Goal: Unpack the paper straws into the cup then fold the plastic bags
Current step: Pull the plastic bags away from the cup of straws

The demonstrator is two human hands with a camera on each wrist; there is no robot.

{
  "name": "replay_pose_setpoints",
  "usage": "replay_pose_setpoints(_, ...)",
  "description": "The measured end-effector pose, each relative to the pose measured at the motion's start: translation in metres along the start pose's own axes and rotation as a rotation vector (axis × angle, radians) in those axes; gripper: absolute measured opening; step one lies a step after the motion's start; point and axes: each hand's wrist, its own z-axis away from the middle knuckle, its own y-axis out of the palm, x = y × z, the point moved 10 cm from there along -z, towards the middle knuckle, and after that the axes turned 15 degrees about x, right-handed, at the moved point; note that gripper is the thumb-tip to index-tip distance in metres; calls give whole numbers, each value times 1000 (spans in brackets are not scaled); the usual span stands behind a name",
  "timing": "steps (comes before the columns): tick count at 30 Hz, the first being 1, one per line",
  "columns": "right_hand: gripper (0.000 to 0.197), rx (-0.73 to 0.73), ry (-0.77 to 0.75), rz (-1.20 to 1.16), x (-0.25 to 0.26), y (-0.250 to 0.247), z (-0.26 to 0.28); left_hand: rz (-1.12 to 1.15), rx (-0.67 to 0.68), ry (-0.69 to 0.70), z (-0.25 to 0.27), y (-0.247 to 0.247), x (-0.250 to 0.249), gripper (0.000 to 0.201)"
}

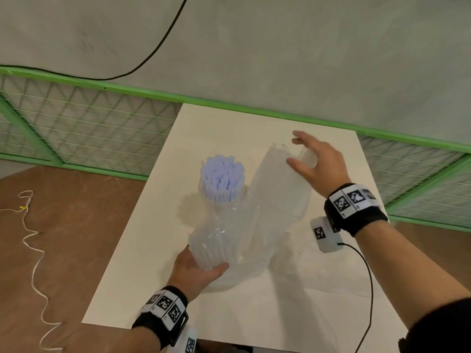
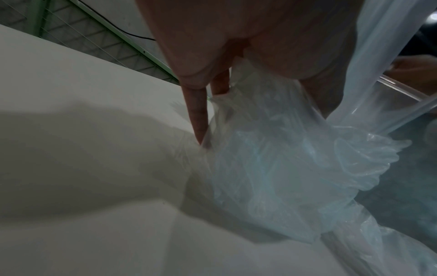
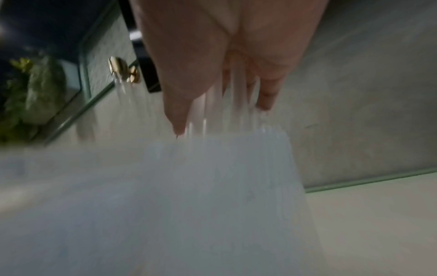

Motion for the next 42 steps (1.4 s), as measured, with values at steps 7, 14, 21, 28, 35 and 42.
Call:
replay_pose_setpoints(7, 63, 298, -43, 329, -12, 46, -4, -4, -2, -1, 1, -1, 0, 61)
replay_pose_setpoints(14, 80, 519, -3, 467, -15, 69, 16, 2, 0, 3, 0, -2, 1, 72)
replay_pose_setpoints(21, 89, 395, 136, 348, -8, 61, -6, -21, -8, 3, -1, -2, 0, 71)
replay_pose_setpoints(28, 58, 245, 193, 423, -7, 59, -24, -3, -15, 13, 3, -2, -2, 60)
replay_pose_setpoints(35, 59, 373, 81, 593, 3, 69, -15, 10, -13, 3, 1, -1, 2, 65)
replay_pose_setpoints(42, 34, 141, 16, 261, 76, 20, 47, 11, 2, 2, 3, -1, 0, 59)
